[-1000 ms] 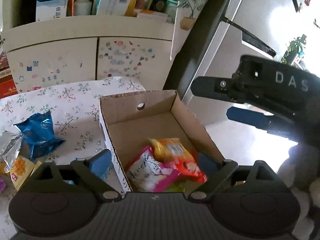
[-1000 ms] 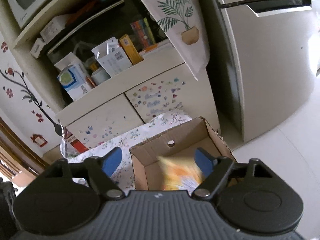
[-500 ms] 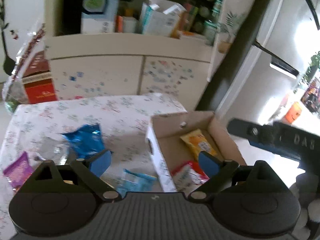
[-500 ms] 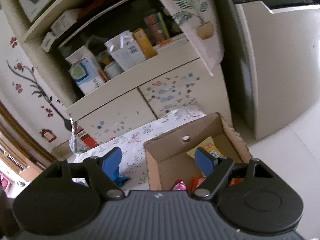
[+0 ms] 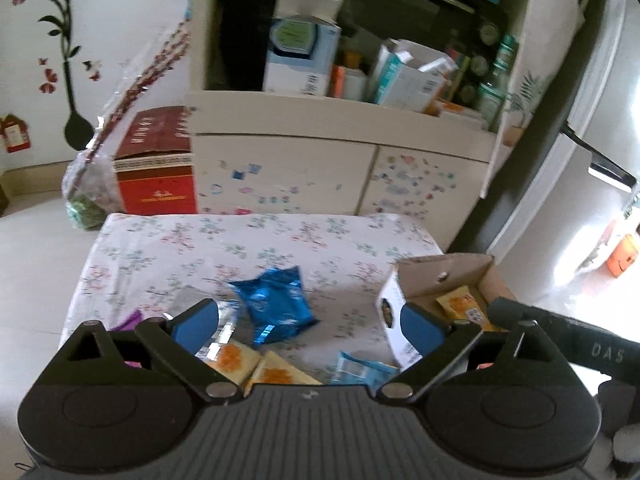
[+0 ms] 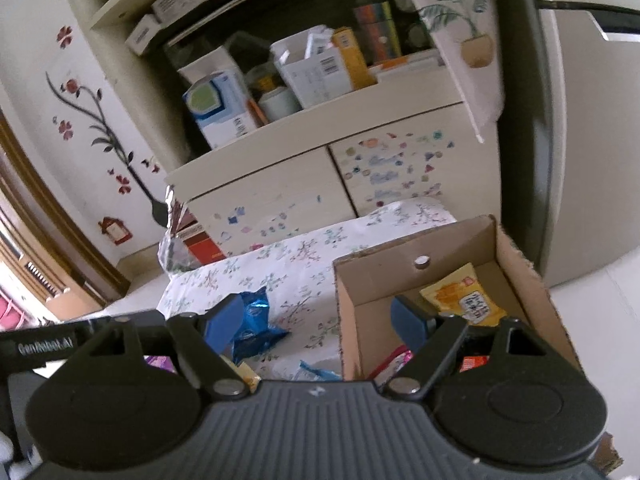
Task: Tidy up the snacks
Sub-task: 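Move the left gripper to the purple packet while the right gripper moves to a yellow waffle packet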
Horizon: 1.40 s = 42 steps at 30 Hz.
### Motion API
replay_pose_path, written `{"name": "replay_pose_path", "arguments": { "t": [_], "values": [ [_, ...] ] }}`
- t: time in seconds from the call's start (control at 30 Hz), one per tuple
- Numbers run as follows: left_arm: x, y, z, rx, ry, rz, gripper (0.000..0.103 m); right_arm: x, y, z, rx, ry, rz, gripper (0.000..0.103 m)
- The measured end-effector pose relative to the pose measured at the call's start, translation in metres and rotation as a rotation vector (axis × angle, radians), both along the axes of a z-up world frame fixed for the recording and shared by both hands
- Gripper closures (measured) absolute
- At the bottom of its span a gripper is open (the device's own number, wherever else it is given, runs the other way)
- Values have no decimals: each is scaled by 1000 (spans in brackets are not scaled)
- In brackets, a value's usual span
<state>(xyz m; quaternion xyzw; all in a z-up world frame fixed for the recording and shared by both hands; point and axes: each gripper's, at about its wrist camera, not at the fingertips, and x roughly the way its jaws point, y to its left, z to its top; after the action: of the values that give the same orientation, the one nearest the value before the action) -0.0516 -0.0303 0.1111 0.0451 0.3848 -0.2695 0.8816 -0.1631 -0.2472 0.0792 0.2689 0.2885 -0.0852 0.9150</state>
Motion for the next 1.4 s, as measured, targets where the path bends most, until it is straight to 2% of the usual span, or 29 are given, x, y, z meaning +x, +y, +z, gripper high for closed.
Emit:
{"name": "replay_pose_path", "arguments": {
  "t": [0.23,0.47,0.63,0.83,0.97,1.17,1.27,1.4],
  "values": [
    [24,43,4,10,-13,119,2,13,22,-6,-4,-3,82,22],
    [55,86,-13,44,31,264,2,27,48,-16,-6,2,176,22],
    [73,104,-38,85,91,336,2,37,62,-29,3,15,223,22],
    [95,115,-78,92,221,415,2,48,77,-44,8,25,276,22],
    [103,112,-96,92,274,429,2,57,90,-56,-14,43,323,22],
    [110,104,-114,137,288,422,2,72,111,-80,-56,97,383,22],
    [115,104,-122,146,295,429,2,80,120,-88,-98,114,403,22],
    [123,108,-129,146,304,453,2,92,125,-101,-104,137,425,18]
  ]
}}
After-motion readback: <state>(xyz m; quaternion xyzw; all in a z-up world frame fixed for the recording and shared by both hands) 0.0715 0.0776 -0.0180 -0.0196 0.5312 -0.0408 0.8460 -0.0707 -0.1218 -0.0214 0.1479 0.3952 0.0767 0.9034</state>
